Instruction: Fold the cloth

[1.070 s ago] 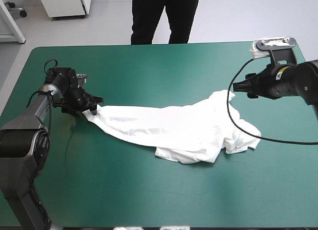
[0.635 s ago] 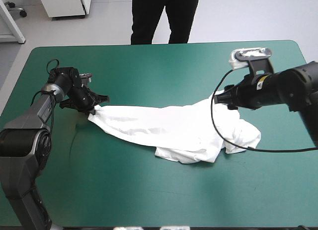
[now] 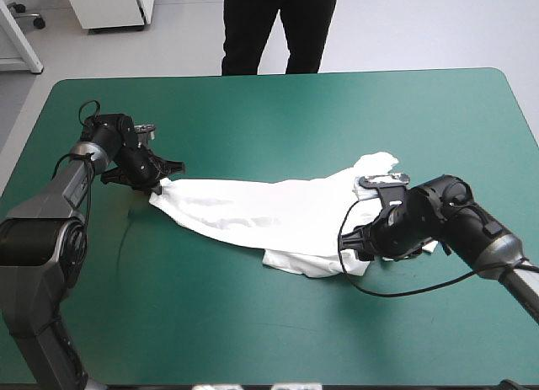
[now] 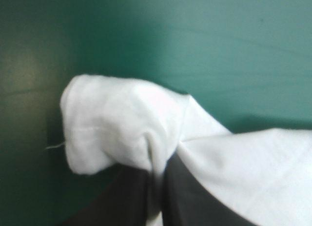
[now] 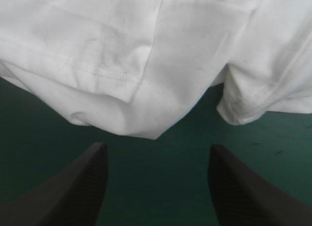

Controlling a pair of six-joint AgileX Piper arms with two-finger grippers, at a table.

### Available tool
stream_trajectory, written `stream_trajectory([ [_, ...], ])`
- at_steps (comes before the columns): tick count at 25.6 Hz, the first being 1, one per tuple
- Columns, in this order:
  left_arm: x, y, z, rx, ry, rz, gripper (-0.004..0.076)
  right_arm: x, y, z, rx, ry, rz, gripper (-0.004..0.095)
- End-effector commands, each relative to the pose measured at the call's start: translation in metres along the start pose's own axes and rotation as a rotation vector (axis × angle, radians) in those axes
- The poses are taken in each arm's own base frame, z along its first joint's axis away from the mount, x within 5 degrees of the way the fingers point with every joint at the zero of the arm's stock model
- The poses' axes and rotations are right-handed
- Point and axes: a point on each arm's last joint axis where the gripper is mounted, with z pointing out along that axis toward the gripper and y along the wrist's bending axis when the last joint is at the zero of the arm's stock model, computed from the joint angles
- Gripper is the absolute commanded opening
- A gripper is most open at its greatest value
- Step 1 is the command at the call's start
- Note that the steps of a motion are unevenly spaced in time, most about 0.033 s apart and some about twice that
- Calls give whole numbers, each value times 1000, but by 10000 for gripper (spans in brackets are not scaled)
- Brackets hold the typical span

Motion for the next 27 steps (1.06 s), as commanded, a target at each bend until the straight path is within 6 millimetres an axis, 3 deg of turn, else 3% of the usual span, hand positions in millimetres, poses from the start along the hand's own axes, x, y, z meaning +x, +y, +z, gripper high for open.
stream_trajectory([
  [1,-3,11,-4,-69,-35,26,-3,0,9,9,-56,-50,-22,573],
  [5,-3,9,-4,-47,-35,36,-3,3,22,33,-70,-24,-34,571],
  [17,-3,9,-4,-46,-34,31,-3,-3,21,100,-14,102,2,552],
  [20,-3,9,-4,-46,-29,45,-3,-2,22,112,-23,142,24,390],
  [24,-2,9,-4,-46,-27,45,-3,0,24,115,-46,177,-21,-18],
  [27,-2,9,-4,-46,-22,45,-3,1,24,109,-45,182,-37,-17],
])
